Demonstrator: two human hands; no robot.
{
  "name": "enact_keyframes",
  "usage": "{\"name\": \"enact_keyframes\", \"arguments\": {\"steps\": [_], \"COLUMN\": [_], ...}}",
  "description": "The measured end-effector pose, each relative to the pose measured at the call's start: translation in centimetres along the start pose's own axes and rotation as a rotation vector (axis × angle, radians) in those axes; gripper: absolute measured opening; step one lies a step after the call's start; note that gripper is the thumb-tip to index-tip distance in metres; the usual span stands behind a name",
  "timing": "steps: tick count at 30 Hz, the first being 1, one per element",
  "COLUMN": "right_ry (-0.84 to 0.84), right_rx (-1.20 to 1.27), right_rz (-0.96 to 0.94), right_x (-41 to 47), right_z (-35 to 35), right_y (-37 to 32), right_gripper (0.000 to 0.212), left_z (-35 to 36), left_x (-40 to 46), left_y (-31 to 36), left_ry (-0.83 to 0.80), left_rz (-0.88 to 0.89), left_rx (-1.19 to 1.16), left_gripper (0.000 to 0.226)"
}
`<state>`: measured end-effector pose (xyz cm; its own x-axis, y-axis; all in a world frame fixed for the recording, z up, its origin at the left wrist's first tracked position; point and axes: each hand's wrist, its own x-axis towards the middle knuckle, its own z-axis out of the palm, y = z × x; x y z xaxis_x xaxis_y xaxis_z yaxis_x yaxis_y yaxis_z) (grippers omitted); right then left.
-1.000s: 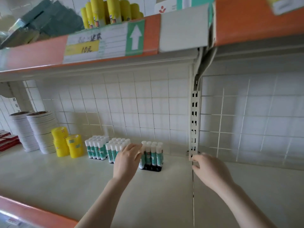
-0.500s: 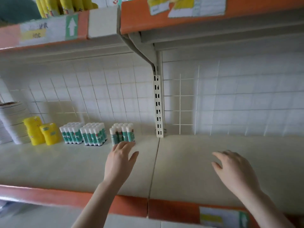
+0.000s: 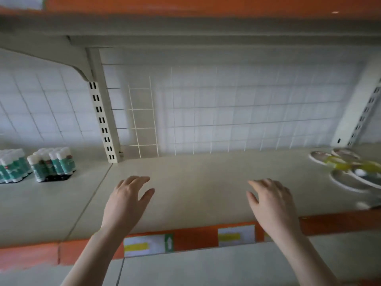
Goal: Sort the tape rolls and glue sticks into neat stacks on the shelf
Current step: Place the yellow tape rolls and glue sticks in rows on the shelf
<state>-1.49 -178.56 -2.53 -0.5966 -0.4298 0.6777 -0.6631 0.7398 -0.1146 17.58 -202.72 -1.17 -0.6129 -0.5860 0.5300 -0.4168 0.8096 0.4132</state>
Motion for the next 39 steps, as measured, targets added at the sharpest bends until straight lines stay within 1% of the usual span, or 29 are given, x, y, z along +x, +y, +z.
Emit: {"name": "enact_keyframes", "arguments": {"steps": [3, 7, 9, 11, 13, 16, 21, 24, 27, 30, 34, 37, 38, 39], "right_ry": [0.030, 0.088, 0.109, 0.093, 0.072, 0.071, -0.002, -0.073, -0.167, -0.262, -0.355, -0.373, -0.365, -0.338], "right_rx": [-0.008, -0.005, 0.013, 0.025, 0.028, 0.051, 0.089, 0.138, 0.124, 0.036, 0.021, 0.017, 0.040, 0.082], "right_rz": [0.012, 0.013, 0.005, -0.005, -0.007, -0.014, -0.055, -0.148, -0.216, -0.180, -0.155, -0.174, -0.169, -0.155], "right_x": [0.5, 2.2, 3.4, 4.4, 5.0, 5.7, 5.5, 5.8, 6.5, 6.9, 7.4, 7.6, 7.6, 7.6], "right_z": [-0.1, -0.1, -0.2, -0.7, -1.1, -1.2, -0.9, -0.6, 0.0, 0.2, 0.0, -0.4, -0.5, -0.4], "right_y": [6.5, 17.1, 22.4, 26.9, 30.7, 34.7, 37.7, 38.2, 38.7, 39.3, 39.0, 38.8, 38.8, 39.0], "right_gripper": [0.029, 0.028, 0.025, 0.018, 0.016, 0.022, 0.029, 0.034, 0.034, 0.028, 0.018, 0.019, 0.017, 0.020], "left_z": [3.8, 10.1, 13.3, 16.0, 18.1, 20.1, 22.1, 22.8, 23.3, 23.6, 23.8, 24.2, 24.4, 24.5], "left_x": [0.8, 1.6, 1.9, 2.2, 2.5, 3.0, 3.0, 2.6, 2.3, 2.0, 1.8, 1.7, 1.6, 1.6], "left_y": [5.8, 15.2, 19.9, 24.3, 28.0, 32.1, 35.4, 36.3, 36.8, 37.0, 36.9, 37.4, 37.7, 38.0], "left_ry": [-0.015, -0.009, -0.003, -0.028, -0.065, -0.079, -0.108, -0.124, -0.134, -0.155, -0.191, -0.211, -0.219, -0.229], "left_rz": [0.032, 0.038, 0.038, 0.035, 0.045, 0.048, 0.041, 0.030, 0.022, 0.017, 0.044, 0.090, 0.113, 0.139], "left_rx": [-0.012, -0.047, -0.052, -0.066, -0.078, -0.088, -0.069, -0.068, -0.067, -0.065, -0.078, -0.105, -0.120, -0.131], "left_gripper": [0.032, 0.031, 0.030, 0.030, 0.032, 0.033, 0.032, 0.032, 0.032, 0.032, 0.032, 0.030, 0.028, 0.028]}}
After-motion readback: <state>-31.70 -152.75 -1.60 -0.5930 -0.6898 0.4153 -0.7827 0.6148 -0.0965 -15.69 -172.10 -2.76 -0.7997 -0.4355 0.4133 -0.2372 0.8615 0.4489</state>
